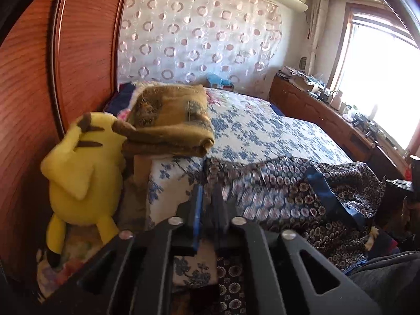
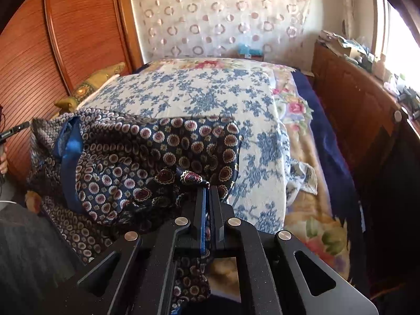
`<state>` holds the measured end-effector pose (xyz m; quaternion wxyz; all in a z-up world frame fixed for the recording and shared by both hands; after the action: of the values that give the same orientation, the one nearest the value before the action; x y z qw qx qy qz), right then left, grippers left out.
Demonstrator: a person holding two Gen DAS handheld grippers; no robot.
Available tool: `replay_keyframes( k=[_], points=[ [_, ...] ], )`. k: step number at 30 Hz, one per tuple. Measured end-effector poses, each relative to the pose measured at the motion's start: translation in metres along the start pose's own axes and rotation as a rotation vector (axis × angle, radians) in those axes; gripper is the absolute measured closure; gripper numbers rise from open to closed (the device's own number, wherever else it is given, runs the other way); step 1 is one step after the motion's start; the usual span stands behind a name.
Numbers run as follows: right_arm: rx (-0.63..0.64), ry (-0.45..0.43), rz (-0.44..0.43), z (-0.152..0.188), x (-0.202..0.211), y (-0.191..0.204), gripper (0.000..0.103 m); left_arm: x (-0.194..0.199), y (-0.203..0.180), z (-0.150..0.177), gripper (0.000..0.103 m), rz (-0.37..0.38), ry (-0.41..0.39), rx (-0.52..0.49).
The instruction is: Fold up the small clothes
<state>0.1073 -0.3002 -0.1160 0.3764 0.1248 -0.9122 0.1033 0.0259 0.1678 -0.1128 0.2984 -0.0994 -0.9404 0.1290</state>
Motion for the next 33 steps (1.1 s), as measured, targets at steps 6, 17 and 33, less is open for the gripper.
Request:
replay_keyframes(
  k=[6, 17, 33],
  points=[
    [0.009, -0.060, 0.056, -0.022, 0.012, -0.016, 0.071, -0.018, -0.005, -0.012, 0.085, -0.024, 0.034, -0.038],
    [-0.031, -0.088, 0.075, -0.053, -0.023, -0.021, 0.047, -0.098, 0.006, -0.024, 0.082, -0.003, 0.184, 0.000],
    [-0.060, 0.128, 0.019, -0.030, -0.111, -0.011, 0.046, -0.141, 0.009, 0.003, 0.082, -0.021, 0.322, 0.000]
  ],
)
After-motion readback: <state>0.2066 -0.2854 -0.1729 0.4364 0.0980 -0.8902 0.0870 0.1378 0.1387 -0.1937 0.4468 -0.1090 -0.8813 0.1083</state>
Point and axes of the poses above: each gripper's, at about its wrist camera, not at the fingertips, and x roughly against the way its jaws point, y to its left, z to its underside, the point moved 8 cm from there along -x, roughly the way its jaws point, and after that the axes turned 11 degrees about z, right-handed, at the moved point
